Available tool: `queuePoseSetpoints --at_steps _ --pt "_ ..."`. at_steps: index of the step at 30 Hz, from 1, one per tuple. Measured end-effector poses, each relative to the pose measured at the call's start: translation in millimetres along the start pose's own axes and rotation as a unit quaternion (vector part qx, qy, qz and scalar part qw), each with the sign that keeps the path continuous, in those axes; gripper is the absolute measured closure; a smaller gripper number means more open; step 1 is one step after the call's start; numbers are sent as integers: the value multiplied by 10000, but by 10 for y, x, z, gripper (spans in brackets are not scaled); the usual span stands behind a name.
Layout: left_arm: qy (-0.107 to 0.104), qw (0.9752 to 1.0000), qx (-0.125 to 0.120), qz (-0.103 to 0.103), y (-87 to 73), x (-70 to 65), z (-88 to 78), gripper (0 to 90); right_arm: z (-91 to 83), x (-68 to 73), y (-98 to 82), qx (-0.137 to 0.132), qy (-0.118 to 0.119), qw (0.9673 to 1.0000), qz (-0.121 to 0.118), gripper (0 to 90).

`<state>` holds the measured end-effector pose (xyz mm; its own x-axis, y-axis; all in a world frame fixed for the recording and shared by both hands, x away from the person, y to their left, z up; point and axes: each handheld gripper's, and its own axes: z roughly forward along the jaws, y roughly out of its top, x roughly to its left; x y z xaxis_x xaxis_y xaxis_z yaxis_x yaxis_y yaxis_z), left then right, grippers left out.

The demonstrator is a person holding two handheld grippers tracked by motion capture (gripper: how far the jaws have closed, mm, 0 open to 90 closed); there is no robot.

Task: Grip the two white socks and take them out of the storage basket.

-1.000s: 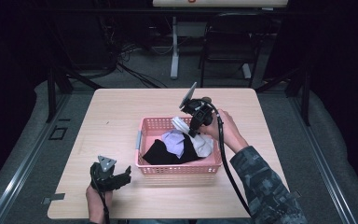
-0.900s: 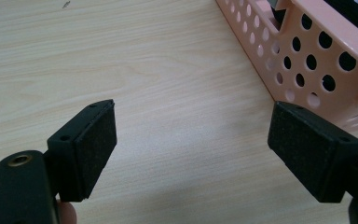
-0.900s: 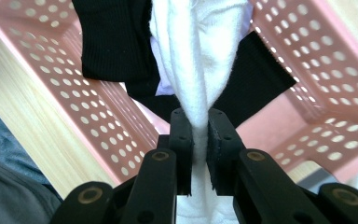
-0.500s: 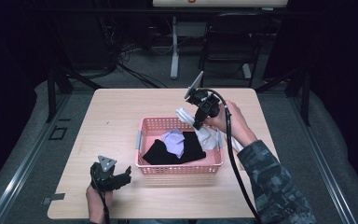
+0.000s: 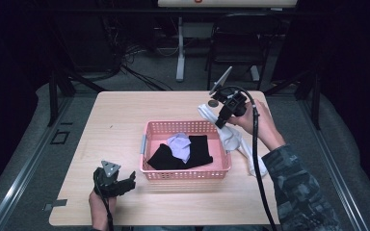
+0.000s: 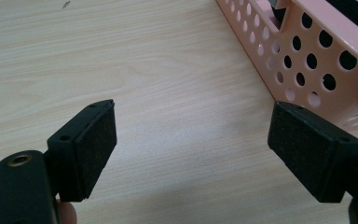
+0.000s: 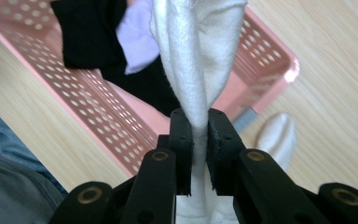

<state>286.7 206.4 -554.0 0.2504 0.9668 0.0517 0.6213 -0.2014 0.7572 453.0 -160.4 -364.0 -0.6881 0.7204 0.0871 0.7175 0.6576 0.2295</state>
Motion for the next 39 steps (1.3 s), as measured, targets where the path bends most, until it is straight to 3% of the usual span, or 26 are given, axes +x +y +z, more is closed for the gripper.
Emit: queuePoseSetpoints --at_steps 7,14,21,29,39 --pt "20 10000 -11 -2 0 1 -3 156 -61 -214 -192 23 -91 9996 267 817" --pt "30 10000 -2 -7 0 2 -1 156 -83 -539 -499 -132 -136 9974 689 817" --pt "36 10000 -3 1 0 4 -2 156 -20 -735 -687 -23 -198 9952 957 817" --pt "40 10000 -12 -2 -1 4 -4 155 264 -905 -840 77 -167 9919 1259 816" --pt "38 10000 -13 -4 -1 4 -6 156 860 -1055 -965 416 -10 9866 1577 813"
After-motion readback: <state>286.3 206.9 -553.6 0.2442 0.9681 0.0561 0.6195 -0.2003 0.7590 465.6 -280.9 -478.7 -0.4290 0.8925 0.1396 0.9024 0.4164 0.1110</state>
